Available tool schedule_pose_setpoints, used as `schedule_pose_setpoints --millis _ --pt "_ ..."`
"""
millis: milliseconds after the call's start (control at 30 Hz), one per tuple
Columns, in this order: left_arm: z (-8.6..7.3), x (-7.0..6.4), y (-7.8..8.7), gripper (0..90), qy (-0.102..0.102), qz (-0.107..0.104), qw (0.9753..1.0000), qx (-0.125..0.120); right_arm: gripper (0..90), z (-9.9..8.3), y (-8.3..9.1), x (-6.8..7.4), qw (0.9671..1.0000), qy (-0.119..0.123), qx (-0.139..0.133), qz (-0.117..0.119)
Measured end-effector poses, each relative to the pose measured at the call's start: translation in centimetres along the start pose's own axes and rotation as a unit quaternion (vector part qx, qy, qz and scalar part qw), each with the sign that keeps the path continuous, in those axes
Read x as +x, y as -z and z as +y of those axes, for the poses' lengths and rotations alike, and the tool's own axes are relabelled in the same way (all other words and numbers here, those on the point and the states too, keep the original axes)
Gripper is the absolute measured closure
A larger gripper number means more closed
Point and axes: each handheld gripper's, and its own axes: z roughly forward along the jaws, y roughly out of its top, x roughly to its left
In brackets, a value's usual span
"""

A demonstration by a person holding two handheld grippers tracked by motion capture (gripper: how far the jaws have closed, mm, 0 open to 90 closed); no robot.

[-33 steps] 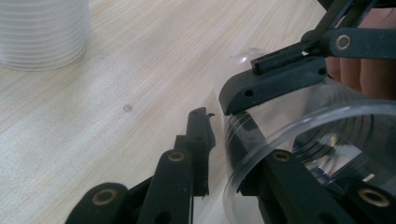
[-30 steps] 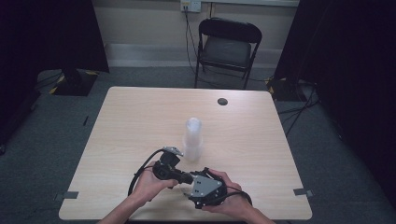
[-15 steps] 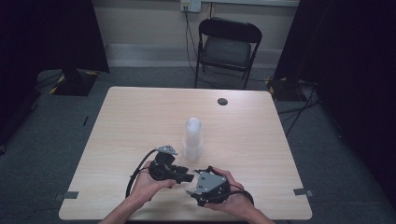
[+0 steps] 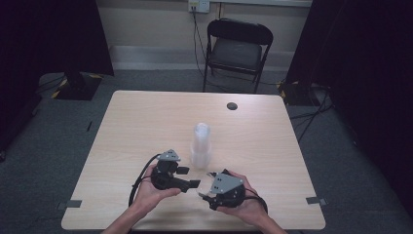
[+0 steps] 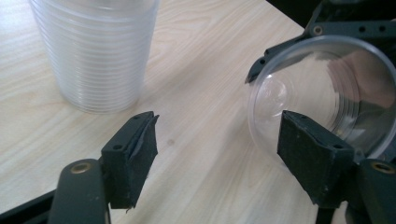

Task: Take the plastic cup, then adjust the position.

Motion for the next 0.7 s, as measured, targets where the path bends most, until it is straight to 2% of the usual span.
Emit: schedule_pose_setpoints --millis 33,67,100,167,267,333,367,433,467,533,567,600,633,667,700 --pt "0.0 0.0 0.3 25.9 -0.002 0.007 0.9999 -0.008 33.1 -0.1 0.1 -0.3 0.9999 -0.010 -0.004 -0.003" --pt "0.0 0.0 0.3 24.7 -0.002 0.007 0.9999 -0.008 33.1 -0.1 0.1 -0.3 0.9999 -0.010 -0.004 -0.003" --pt "0.0 0.0 0.5 23.6 -0.010 0.015 0.9997 -0.018 33.1 -0.3 0.1 -0.6 0.9998 -0.017 -0.002 -0.007" --pt "0.0 0.0 0.6 19.2 -0.017 0.015 0.9995 -0.022 33.1 -0.4 0.1 -0.6 0.9998 -0.021 0.000 -0.008" --pt "0.0 0.0 1.2 17.4 -0.033 0.015 0.9987 -0.036 33.2 -1.1 0.1 -1.1 0.9992 -0.036 0.002 -0.015" --pt "0.1 0.0 1.3 17.4 -0.031 0.017 0.9988 -0.035 33.2 -1.3 0.1 -1.2 0.9990 -0.040 0.003 -0.016" --pt "0.0 0.0 1.3 17.4 -0.030 0.020 0.9984 -0.043 33.2 -1.4 0.2 -1.4 0.9987 -0.048 0.003 -0.018" --pt "0.0 0.0 1.5 16.6 -0.034 0.032 0.9980 -0.043 33.3 -1.7 0.6 -2.1 0.9970 -0.074 -0.002 -0.025" --pt "0.0 0.0 1.5 16.5 -0.034 0.032 0.9980 -0.043 33.3 -1.7 0.6 -2.1 0.9970 -0.074 -0.002 -0.025" --pt "-0.1 0.0 1.6 16.5 -0.023 0.041 0.9983 -0.035 33.6 -2.1 1.0 -3.0 0.9941 -0.102 -0.012 -0.034" --pt "-0.1 0.0 1.6 16.5 -0.023 0.046 0.9981 -0.033 33.7 -2.1 1.2 -3.4 0.9929 -0.112 -0.016 -0.038" --pt "-0.1 0.0 1.6 16.5 -0.023 0.046 0.9981 -0.033 33.7 -2.1 1.2 -3.4 0.9929 -0.112 -0.016 -0.038" --pt "-0.2 0.0 1.6 16.1 -0.029 0.051 0.9976 -0.037 33.7 -2.3 1.6 -4.1 0.9901 -0.131 -0.026 -0.044" --pt "-0.2 -0.1 1.7 16.1 -0.030 0.057 0.9972 -0.039 33.7 -2.3 1.6 -4.1 0.9901 -0.131 -0.026 -0.044" --pt "-0.4 0.1 1.8 15.9 -0.031 0.066 0.9964 -0.043 33.9 -2.5 1.9 -4.8 0.9870 -0.149 -0.036 -0.050"
